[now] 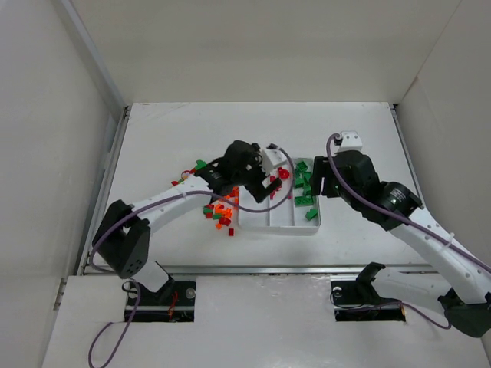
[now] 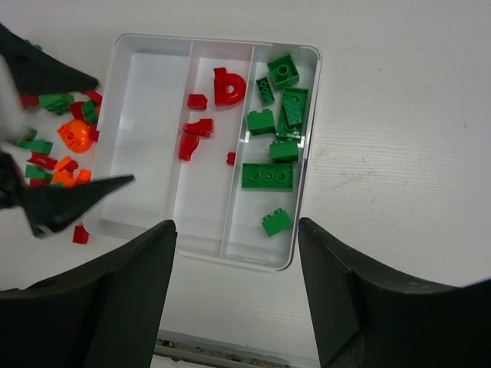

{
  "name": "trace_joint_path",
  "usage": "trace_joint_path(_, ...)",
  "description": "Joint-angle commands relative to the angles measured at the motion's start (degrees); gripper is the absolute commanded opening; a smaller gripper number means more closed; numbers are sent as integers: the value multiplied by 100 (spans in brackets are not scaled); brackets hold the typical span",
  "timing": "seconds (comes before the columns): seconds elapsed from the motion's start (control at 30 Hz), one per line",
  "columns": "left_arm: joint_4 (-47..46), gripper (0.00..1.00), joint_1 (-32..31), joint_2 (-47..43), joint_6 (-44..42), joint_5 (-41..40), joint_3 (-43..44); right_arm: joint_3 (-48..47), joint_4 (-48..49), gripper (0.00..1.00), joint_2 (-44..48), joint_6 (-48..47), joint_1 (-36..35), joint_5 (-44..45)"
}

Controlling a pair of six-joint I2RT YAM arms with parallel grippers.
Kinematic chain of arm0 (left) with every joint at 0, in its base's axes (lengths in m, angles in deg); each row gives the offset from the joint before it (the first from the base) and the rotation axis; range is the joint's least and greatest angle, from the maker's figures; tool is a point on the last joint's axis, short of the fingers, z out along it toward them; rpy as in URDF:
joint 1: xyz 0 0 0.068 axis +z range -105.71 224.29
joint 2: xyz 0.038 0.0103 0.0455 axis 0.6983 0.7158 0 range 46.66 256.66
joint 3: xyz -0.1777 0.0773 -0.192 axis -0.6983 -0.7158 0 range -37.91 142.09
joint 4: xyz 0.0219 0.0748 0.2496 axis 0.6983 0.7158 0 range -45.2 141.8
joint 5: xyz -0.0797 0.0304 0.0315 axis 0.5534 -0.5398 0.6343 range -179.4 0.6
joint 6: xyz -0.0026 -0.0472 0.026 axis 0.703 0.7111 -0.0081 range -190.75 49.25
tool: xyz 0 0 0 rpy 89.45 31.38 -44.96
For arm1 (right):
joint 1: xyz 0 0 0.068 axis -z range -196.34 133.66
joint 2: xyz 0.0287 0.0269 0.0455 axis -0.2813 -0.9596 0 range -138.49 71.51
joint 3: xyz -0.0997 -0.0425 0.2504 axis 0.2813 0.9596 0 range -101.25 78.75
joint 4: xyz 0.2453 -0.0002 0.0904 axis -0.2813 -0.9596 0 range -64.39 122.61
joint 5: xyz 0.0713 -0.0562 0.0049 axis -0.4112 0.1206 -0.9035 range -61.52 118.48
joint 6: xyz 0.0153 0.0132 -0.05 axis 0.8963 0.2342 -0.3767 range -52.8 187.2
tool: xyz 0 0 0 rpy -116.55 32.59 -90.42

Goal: Sort the legos into containers by color

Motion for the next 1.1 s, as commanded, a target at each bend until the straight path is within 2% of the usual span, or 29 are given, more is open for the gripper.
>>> trace_joint_path(0.0,-239,99,728,-884,653,-596,-121,-291,122,71,-94,-89,-49,-29)
trace_joint_path(0.03,-239,99,870,-1025,934,-1337,-199,-291,183,71,-173,-194,-49,-30)
trace_joint_path(0.07,-178,99,994,-1296,1441,-1728,-270,-291,340,71,-235,-256,-102,-152)
trace_joint_path(0.13,-54,99,1389,-1587,1700,-2466,-462,-353,534,71,-507,-466,-102,-301)
trace_joint_path(0.3,7,99,2075,-2868,2517,-3339,-1236,-817,1105,69,-1657,-730,-444,-1021)
trace_joint_path(0.37,7,99,2260,-3396,2789,-3715,-1639,-1283,1159,68,-2457,-809,-969,-1181)
trace_joint_path(0.5,7,99,2436,-3908,3106,-4637,-2220,-2144,1098,65,-3705,-924,-1490,-1339)
trace_joint_path(0.63,7,99,2691,-4181,3213,-5220,-2555,-2515,966,59,-4427,-986,-2026,-1410)
trace_joint_path(0.77,-125,99,2928,-4383,3265,-5774,-2819,-2576,1018,59,-4770,-934,-2448,-1462)
trace_joint_path(1.07,-406,99,3157,-4726,3432,-5942,-3232,-2409,1221,54,-5254,-292,-2571,-1840)
